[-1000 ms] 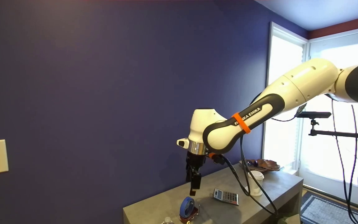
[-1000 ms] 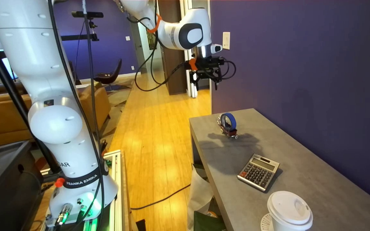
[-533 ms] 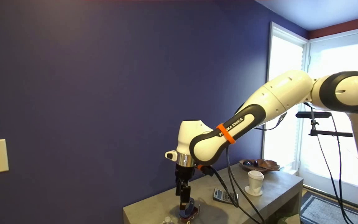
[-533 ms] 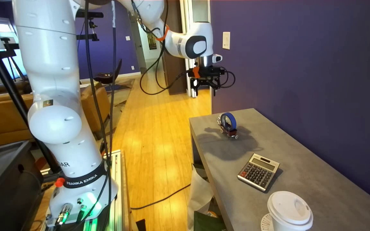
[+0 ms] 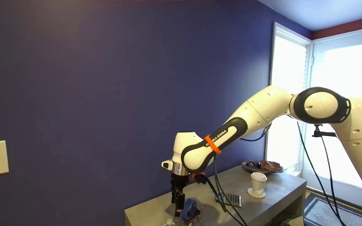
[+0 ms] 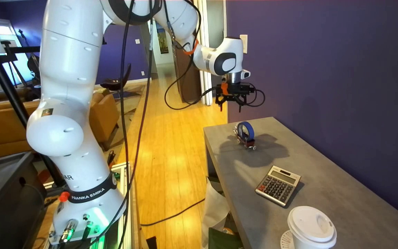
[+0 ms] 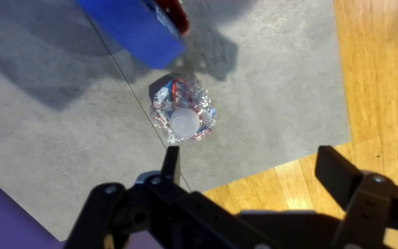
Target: Place the crushed bottle close to the wall in the middle.of the table
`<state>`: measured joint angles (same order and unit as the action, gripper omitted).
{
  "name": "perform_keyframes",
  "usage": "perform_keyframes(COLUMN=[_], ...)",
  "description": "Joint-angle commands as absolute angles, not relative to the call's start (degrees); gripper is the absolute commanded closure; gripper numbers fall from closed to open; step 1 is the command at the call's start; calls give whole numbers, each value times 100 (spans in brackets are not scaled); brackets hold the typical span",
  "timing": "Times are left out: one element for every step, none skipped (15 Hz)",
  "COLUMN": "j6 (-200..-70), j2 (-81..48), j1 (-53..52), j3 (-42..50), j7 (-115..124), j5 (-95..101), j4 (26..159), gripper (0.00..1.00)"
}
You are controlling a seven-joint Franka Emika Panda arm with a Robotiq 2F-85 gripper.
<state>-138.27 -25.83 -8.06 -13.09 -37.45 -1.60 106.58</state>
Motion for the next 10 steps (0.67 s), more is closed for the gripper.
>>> perform_keyframes(j6=[-13818, -13815, -13792, -13814, -13843, -13854, -13880, -13916, -13919, -13988], j2=[-3085, -3177, -3267, -3353, -3433, -3504, -3574, -3647, -3707, -3777], j1=[-591, -554, -512, -510, -508, -502, -497, -479, -456, -449], j3=[-1459, -1490, -1528, -1520, -1523, -1528, -1532, -1554, -1576, -1580], j7=[-3963, -3998, -4044, -4018, -3978, -3972, -3982, -3996, -3996, -3989], j5=[-248, -268, -294, -262, -247, -228, -208, -227, -258, -247], j4=[10179, 10108, 10051, 9995, 9950, 9908, 9865, 9811, 9763, 9716], gripper=[0, 0, 0, 0, 0, 0, 0, 0, 0, 0])
